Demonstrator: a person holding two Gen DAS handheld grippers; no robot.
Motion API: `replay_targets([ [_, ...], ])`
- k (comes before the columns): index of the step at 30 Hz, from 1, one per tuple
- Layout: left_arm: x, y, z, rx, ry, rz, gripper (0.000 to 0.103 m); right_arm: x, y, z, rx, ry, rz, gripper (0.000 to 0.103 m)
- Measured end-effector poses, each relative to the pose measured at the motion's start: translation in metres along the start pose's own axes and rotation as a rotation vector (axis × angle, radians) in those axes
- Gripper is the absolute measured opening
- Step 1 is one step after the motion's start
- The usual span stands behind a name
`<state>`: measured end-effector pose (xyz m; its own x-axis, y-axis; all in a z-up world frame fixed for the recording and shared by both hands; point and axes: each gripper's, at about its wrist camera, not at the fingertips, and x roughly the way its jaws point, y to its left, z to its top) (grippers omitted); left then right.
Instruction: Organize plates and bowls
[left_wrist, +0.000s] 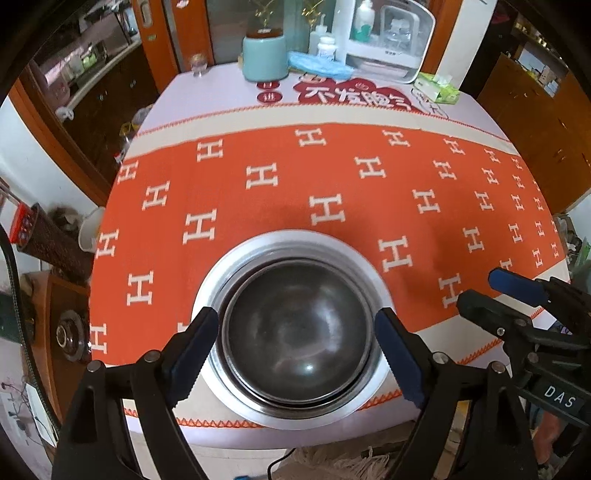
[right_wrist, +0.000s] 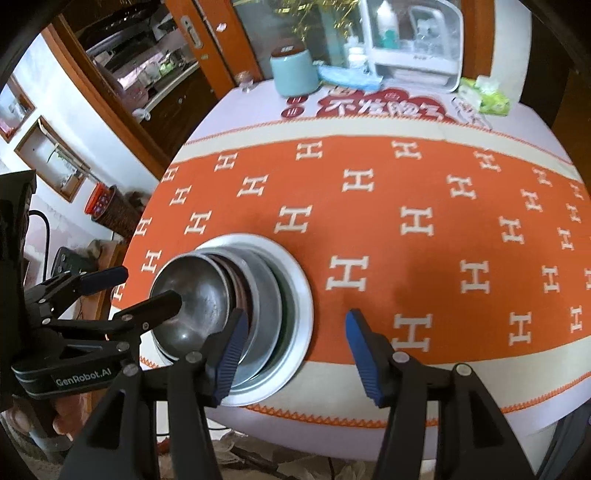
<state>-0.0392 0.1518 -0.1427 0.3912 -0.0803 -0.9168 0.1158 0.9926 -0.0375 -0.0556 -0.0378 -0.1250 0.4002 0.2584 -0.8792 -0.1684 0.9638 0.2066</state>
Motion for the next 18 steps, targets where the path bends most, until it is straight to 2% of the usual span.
replay_targets([
  [3, -0.012, -0.012, 0.002, 0.007, -0.038, 0.012, 0.086, -0.016, -0.006, 0.002, 0.005, -0.051, -0.025, 0.056],
  [5, -0.02, -0.022, 0.004, 0.01, -0.062, 0.013, 0.088, -0.027, -0.011, 0.004, 0.019, -0.08, -0.034, 0.06],
  [7, -0.029, -0.033, 0.006, 0.016, -0.086, 0.013, 0.091, -0.037, -0.017, 0.004, 0.032, -0.105, -0.042, 0.068],
  [11, -0.041, -0.053, 0.009, 0.027, -0.128, 0.041, 0.092, -0.059, -0.027, 0.004, 0.03, -0.169, -0.079, 0.071],
  [18, -0.054, -0.078, 0.011, -0.012, -0.163, 0.031, 0.092, -0.085, -0.041, -0.001, 0.024, -0.231, -0.12, 0.072],
])
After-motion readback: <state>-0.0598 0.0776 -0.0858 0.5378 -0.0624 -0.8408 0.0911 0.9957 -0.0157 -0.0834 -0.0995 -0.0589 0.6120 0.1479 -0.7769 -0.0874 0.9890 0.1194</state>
